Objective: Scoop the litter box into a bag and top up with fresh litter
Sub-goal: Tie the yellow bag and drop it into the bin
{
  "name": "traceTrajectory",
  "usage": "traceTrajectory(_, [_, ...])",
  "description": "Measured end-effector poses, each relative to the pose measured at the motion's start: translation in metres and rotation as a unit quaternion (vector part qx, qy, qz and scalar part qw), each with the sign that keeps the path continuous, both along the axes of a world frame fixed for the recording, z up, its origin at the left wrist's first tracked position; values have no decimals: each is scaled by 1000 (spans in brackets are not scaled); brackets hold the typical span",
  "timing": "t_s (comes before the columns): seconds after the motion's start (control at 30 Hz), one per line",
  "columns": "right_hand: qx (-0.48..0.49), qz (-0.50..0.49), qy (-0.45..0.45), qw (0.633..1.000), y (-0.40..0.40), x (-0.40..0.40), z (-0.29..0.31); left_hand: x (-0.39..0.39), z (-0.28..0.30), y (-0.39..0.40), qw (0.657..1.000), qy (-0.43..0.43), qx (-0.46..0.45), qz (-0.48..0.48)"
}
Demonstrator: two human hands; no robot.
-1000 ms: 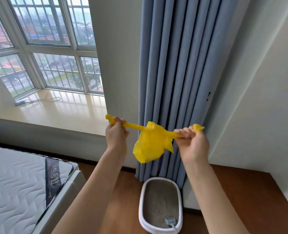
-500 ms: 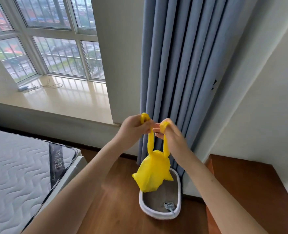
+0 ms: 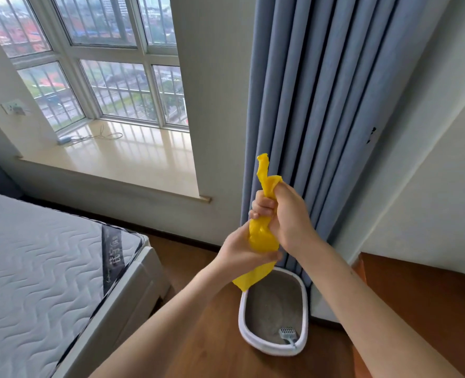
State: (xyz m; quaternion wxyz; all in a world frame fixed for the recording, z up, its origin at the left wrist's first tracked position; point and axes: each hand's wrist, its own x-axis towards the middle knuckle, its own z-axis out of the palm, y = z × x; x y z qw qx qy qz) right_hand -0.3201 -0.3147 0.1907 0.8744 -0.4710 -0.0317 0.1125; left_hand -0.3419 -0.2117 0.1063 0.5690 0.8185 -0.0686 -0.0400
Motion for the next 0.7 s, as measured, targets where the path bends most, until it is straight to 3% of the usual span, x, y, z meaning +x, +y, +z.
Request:
traceTrajectory(0.13, [-60, -20, -19, 998, -4, 0, 15, 8, -3, -7, 996, -19, 67, 61])
traceTrajectory(0.27, [-112, -28, -28, 993, -18, 2, 20, 2, -12, -10, 989, -55, 131, 42])
traceTrajectory(0.43, [-110, -13, 12, 994, -24, -3, 23, 0, -34, -11, 977, -114, 181, 7])
traceTrajectory(0.57, [-122, -16, -18, 992, -26, -10, 27, -1, -38, -13, 969, -126, 213, -24])
traceTrajectory(0.63, [-110, -42, -45, 992, -29, -11, 32, -1, -30, -17, 970, -118, 211, -14])
traceTrajectory(0.7, [-86, -54, -78, 992, -42, -7, 39, -1, -18, -20, 989, -54, 140, 15])
